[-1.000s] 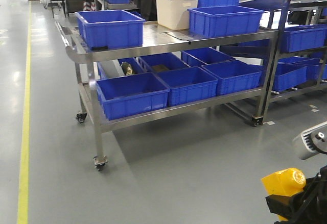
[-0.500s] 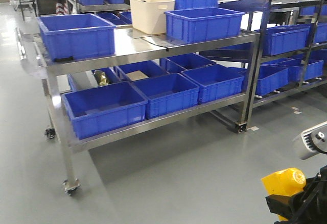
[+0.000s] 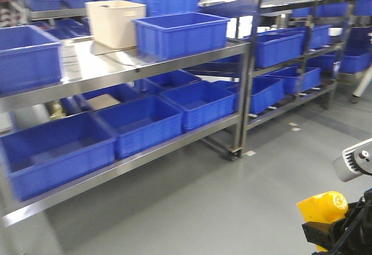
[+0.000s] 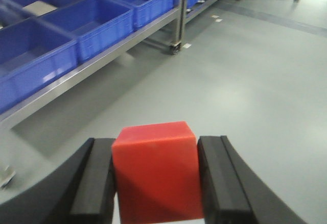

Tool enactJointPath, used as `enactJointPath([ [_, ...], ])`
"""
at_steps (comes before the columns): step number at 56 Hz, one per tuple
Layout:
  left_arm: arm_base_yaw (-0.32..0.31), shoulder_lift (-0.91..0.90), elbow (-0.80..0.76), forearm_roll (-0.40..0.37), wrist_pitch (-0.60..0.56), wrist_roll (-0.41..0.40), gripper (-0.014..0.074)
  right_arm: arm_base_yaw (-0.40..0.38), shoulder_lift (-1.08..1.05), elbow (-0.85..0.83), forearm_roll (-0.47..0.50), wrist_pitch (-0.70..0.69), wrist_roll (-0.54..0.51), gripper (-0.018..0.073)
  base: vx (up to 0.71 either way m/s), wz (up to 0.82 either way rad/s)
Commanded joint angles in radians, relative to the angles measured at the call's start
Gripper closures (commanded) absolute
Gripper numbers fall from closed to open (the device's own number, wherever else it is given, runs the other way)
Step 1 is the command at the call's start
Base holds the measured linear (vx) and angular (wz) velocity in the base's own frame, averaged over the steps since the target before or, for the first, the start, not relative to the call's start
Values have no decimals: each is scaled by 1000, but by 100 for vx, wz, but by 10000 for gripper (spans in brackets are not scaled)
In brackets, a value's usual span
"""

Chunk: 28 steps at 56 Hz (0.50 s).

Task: Pick red and yellow blocks into blue bin
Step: 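Drive the base to the blue bin holding both blocks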

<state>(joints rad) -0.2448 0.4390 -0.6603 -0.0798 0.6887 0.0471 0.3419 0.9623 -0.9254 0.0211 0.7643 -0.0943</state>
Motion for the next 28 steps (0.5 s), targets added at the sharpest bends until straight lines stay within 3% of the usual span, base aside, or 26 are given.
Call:
enactJointPath([
  [1,-5,10,-27,-12,-82,-5,372,-2,-13,-29,-9,-66,-7,252,42,-37],
  [28,-5,10,-27,-12,-81,-5,372,-2,-13,-29,-9,-66,-7,252,41,-37],
])
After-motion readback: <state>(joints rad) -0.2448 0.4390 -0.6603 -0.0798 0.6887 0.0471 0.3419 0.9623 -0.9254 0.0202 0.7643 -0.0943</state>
